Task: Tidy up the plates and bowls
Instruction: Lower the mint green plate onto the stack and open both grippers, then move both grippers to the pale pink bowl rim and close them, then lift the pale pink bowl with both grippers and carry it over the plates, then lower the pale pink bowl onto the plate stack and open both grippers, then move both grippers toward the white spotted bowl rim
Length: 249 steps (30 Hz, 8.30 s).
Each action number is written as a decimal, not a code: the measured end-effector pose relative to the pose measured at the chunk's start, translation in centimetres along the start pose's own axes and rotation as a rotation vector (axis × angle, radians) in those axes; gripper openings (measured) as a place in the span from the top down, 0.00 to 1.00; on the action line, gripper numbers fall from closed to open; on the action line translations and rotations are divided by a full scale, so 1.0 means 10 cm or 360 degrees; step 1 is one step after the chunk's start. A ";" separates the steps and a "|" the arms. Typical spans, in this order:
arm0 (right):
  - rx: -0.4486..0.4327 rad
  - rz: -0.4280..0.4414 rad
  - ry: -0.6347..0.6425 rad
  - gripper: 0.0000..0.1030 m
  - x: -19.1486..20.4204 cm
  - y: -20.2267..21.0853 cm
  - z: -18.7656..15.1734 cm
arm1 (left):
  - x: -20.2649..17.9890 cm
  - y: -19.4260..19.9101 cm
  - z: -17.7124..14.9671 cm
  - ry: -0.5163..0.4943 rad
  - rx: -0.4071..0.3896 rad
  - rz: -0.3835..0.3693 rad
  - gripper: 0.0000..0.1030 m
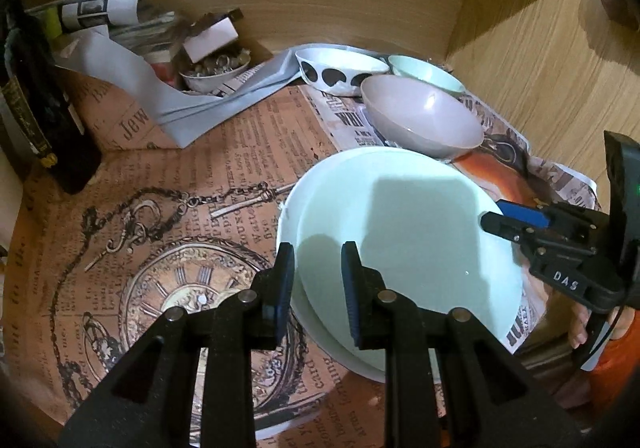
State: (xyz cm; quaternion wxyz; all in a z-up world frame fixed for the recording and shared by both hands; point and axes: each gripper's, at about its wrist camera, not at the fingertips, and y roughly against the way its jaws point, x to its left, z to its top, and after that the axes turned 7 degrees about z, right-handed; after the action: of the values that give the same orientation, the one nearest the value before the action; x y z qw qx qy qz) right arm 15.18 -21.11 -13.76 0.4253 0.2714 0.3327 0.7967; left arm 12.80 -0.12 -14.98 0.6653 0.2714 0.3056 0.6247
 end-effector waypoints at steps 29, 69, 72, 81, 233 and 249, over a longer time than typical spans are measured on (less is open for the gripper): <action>-0.0424 -0.0119 -0.0093 0.26 -0.32 0.44 0.41 | -0.13 0.22 0.75 -0.0024 -0.0353 -0.0004 0.34; -0.0184 0.0007 -0.0383 0.81 -1.19 -0.53 0.75 | -0.54 -1.45 1.40 -0.0114 0.0163 -0.0195 0.83; -0.0191 -0.0010 -0.0364 0.81 -1.17 -0.52 0.75 | -0.60 -1.47 1.39 -0.0151 0.0164 -0.0196 0.90; -0.0228 -0.0016 -0.0356 0.81 -1.14 -0.46 0.76 | -0.63 -1.48 1.40 -0.0141 0.0164 -0.0133 0.90; -0.0538 0.0150 -0.0025 0.30 -0.08 0.04 0.99 | 0.68 1.04 0.37 0.0337 -0.0705 0.0159 0.18; -0.0279 0.0241 -0.0362 0.32 -0.72 -0.87 1.52 | 0.29 0.24 1.10 0.0167 -0.0530 0.0203 0.18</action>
State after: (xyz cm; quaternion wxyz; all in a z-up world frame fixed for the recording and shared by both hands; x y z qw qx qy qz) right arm 33.98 -19.11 -11.88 0.4209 0.3460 0.1902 0.8167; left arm 19.49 3.21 -6.08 0.6432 0.1433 0.2145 0.7209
